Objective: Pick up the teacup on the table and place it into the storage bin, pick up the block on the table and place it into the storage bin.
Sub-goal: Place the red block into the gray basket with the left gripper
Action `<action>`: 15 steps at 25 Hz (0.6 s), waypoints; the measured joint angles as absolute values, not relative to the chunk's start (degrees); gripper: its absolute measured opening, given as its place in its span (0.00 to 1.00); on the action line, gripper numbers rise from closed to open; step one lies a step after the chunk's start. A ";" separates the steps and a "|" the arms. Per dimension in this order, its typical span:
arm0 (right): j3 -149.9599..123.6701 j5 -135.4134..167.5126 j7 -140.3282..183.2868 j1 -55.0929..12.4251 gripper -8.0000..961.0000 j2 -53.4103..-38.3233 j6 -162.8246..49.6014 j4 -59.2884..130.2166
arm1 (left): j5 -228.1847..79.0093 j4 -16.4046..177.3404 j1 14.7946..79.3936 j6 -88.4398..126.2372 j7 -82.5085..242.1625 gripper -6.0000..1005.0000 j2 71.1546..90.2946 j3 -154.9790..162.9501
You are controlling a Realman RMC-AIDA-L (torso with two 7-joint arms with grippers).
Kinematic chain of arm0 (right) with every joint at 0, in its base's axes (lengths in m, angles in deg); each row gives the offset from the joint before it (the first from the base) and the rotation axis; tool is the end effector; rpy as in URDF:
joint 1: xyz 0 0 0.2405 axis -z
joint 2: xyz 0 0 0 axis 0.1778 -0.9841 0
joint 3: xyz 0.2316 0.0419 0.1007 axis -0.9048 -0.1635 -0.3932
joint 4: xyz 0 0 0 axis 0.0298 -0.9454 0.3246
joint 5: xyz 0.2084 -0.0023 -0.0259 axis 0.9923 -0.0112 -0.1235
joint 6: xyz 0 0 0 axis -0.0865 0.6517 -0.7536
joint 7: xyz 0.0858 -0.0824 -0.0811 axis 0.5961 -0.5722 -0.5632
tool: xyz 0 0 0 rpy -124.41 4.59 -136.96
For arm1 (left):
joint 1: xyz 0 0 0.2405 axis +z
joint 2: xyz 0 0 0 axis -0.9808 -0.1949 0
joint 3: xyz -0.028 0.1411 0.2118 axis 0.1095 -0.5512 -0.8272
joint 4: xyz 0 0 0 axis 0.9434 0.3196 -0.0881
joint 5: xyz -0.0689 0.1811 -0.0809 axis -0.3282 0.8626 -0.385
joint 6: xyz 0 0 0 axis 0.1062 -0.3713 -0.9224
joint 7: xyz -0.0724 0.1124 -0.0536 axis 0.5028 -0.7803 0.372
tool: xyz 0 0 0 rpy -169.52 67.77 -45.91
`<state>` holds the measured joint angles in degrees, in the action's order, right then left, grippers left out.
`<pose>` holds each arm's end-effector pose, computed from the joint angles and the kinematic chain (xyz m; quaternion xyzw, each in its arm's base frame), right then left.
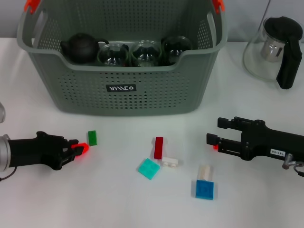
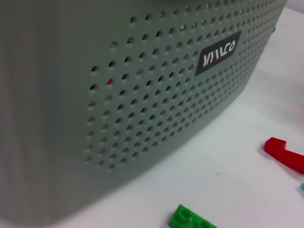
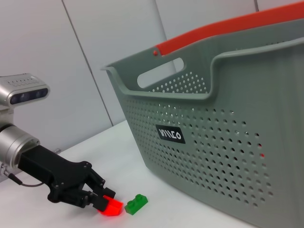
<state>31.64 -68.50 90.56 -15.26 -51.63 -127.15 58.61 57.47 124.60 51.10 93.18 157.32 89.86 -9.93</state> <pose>0.2882 0.3083 -0.0379 -0.9149 0.2652 0.2606 0.1573 -0.3425 0.3002 0.0043 -0.9241 -0.3033 -0.0754 0.2199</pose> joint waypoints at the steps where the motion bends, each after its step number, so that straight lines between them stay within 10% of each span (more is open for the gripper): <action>1: 31.64 -68.51 90.56 -15.25 0.74 -51.63 -127.15 58.61 | 57.45 124.67 51.13 93.49 157.40 0.20 89.85 -9.93; 15: 31.62 -68.56 90.53 -15.32 0.74 -51.56 -127.14 58.61 | 45.91 130.74 44.95 119.56 177.47 0.22 84.40 -7.31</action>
